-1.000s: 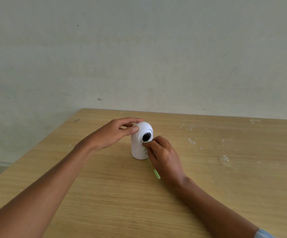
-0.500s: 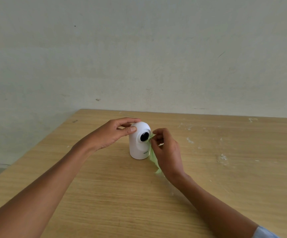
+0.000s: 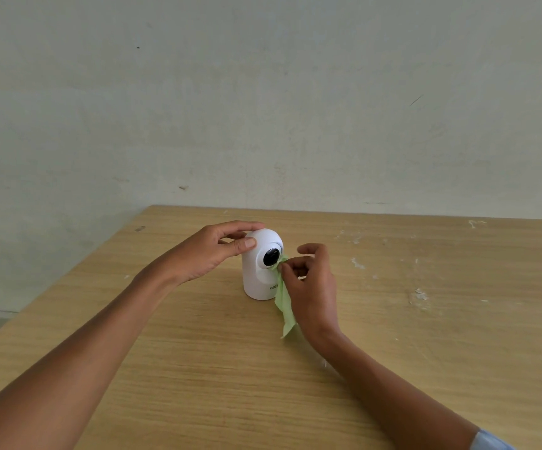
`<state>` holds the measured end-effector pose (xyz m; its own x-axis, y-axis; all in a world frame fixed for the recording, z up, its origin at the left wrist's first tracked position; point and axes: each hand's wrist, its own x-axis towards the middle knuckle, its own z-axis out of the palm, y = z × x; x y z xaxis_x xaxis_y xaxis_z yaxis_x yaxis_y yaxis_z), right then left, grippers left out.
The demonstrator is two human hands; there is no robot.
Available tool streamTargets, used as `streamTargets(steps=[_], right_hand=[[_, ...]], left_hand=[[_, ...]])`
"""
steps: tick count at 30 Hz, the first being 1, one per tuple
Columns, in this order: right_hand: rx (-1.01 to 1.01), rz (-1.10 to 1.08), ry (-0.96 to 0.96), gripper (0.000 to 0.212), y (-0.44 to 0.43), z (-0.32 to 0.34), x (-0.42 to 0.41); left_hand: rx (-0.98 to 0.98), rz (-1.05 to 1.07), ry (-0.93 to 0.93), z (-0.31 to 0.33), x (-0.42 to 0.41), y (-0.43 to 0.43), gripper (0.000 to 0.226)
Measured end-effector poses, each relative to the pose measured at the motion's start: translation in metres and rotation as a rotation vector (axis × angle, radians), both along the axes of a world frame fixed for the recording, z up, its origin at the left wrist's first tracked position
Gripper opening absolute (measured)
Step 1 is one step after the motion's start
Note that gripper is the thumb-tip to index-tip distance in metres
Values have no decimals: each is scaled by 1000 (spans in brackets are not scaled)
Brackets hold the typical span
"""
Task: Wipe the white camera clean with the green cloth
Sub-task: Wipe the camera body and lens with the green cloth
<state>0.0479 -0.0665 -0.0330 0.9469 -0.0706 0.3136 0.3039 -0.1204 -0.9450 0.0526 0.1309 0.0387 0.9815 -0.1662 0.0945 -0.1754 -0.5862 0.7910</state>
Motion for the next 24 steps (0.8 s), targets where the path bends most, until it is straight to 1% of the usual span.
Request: streamTargets(steps=[2,5,7,11,14,20,24], right_hand=[[-41,-12,-19,36,-1,-1,0],[-221,-39,-50,40,4,-6,-3],[-272,-68,-72,42,7,-7,-5],[-274,-95,-89,46,9,-6,-4],[-266,-91,-95,45,8,-5,-5],[-174,-70,-87,27,3,-1,-1],[-168,-71,-141,27,4,4,0]], left_hand=[[3,3,0,0,0,0,38],[-5,1,-1,-1,1,0,37],[-1,-1,0,-1,1,0,36],[-8,0,5,0,-1,0,36],[-9,-2,4,0,-1,-1,36],[-13,-2,6,1,-1,-1,37],[-8,-4,8,0,-1,0,37]])
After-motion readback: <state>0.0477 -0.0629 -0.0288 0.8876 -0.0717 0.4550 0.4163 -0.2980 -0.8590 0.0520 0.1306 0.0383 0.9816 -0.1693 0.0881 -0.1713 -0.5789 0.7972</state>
